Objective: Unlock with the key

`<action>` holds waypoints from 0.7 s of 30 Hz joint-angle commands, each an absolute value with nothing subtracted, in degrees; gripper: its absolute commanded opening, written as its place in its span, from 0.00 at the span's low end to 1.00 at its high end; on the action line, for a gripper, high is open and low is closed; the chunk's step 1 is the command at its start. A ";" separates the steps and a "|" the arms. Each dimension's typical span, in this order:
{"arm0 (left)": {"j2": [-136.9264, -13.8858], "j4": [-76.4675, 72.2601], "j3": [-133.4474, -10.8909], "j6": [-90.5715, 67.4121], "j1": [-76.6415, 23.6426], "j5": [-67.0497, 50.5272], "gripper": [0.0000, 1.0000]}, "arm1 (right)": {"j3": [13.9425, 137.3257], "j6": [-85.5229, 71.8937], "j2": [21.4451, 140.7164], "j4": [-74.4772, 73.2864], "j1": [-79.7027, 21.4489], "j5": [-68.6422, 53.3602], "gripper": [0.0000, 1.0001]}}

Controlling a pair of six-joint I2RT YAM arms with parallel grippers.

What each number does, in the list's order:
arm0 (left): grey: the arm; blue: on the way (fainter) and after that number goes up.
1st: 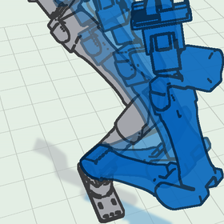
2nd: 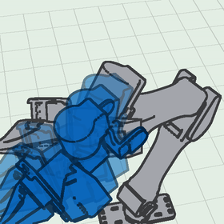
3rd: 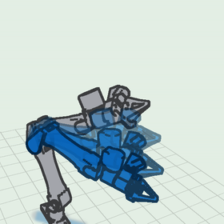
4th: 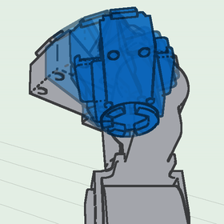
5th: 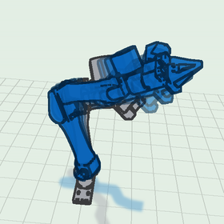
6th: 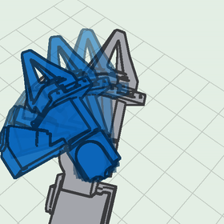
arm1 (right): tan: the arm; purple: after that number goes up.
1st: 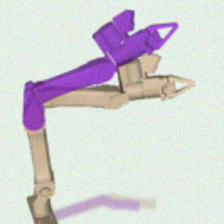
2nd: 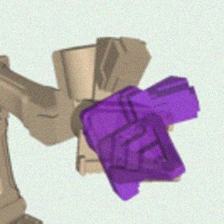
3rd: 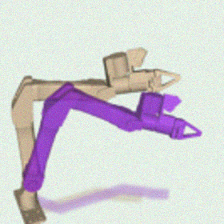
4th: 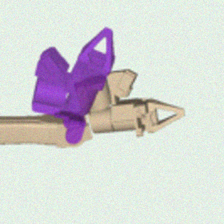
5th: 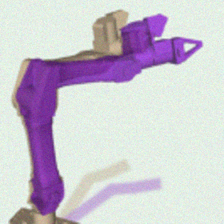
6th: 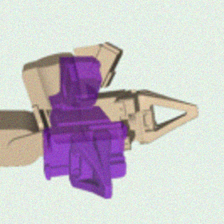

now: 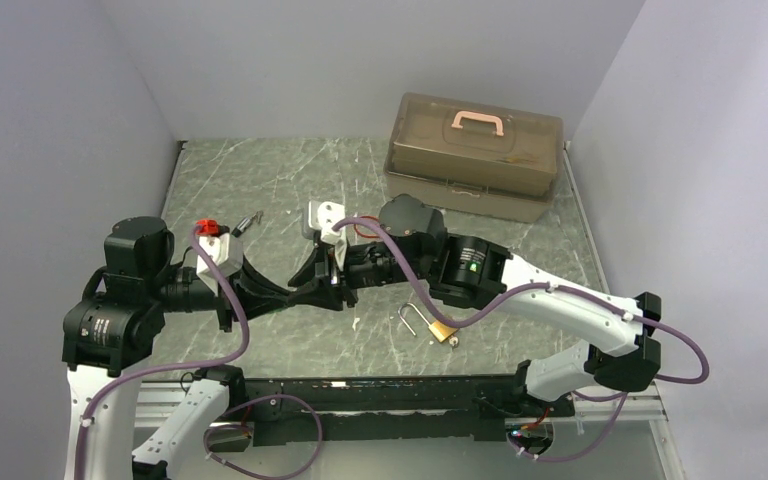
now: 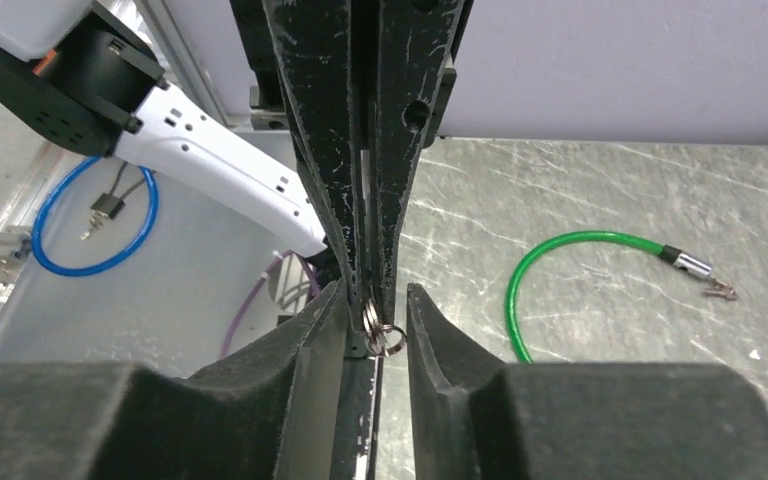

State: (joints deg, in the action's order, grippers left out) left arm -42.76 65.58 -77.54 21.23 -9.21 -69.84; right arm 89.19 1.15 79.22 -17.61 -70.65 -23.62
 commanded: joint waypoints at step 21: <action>-46.09 79.99 -87.90 33.51 -9.14 -73.60 0.49 | 91.76 2.54 77.31 -20.45 -71.46 -21.30 0.00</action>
